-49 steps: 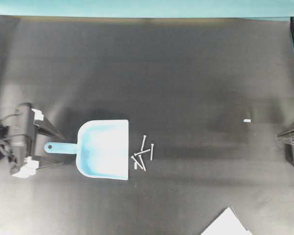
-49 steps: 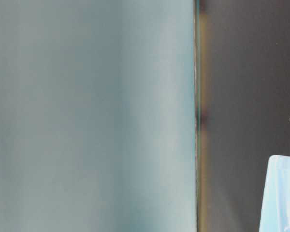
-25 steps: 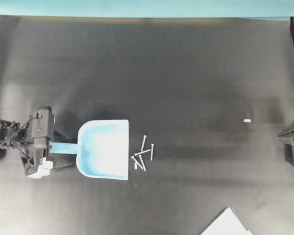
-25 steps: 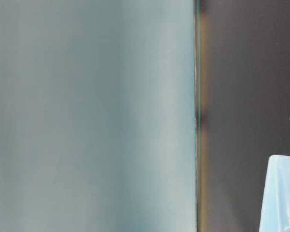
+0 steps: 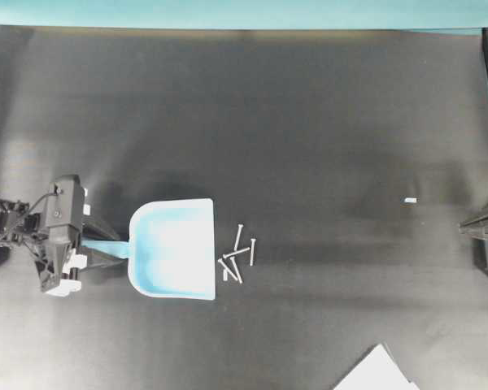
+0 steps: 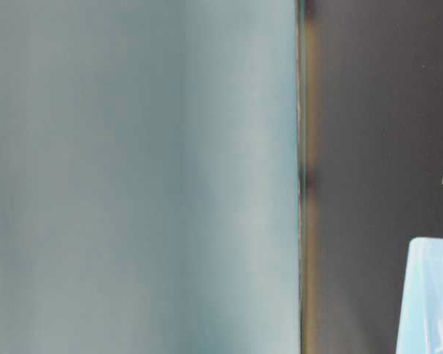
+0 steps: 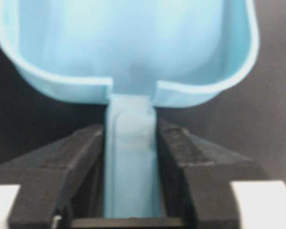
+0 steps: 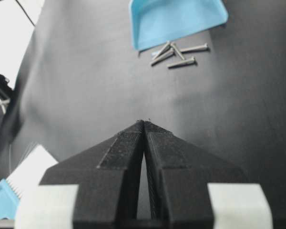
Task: Hold the dustpan with the left arm, while a human hand uses a hand brush to gather screws into the dustpan.
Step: 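Close the left gripper on the dustpan handle and hold it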
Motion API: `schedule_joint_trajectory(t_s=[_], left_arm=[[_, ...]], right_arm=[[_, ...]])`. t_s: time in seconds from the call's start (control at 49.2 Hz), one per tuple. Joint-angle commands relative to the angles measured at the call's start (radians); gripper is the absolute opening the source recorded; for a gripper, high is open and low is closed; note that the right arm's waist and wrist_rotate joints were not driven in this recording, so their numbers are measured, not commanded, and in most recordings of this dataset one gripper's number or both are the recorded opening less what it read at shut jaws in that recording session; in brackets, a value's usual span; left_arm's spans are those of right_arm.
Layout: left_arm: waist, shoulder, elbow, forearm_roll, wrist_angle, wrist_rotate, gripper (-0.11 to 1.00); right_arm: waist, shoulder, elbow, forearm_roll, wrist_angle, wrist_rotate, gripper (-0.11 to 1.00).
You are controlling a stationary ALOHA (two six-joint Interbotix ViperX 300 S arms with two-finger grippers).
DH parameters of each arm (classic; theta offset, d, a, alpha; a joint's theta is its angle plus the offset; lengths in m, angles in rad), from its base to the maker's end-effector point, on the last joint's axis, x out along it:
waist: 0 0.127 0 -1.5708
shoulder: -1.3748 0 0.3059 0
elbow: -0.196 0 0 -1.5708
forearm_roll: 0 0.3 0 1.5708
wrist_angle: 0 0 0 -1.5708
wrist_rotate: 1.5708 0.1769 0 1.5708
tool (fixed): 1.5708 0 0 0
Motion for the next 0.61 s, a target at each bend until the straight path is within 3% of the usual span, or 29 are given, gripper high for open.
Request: schedule_joint_trajectory(t_s=[0.0,0.264,0.589], left_arm=[[-0.002,-0.005,-0.012,0.003,-0.011,0.0,0.31],[-0.015,-0.006,-0.048,0.003,0.02,-0.008,0.31],[-0.02,-0.009,-0.141,0.002,0.235,-0.008,0.31]], right_arm=[[0.0,0.005,-0.006,-0.002,-0.006,0.0,0.0],[0.0,0.006,-0.006,-0.002,-0.006,0.0,0.01],[0.0,0.005,-0.006,-0.002,-0.006,-0.002,0.0]])
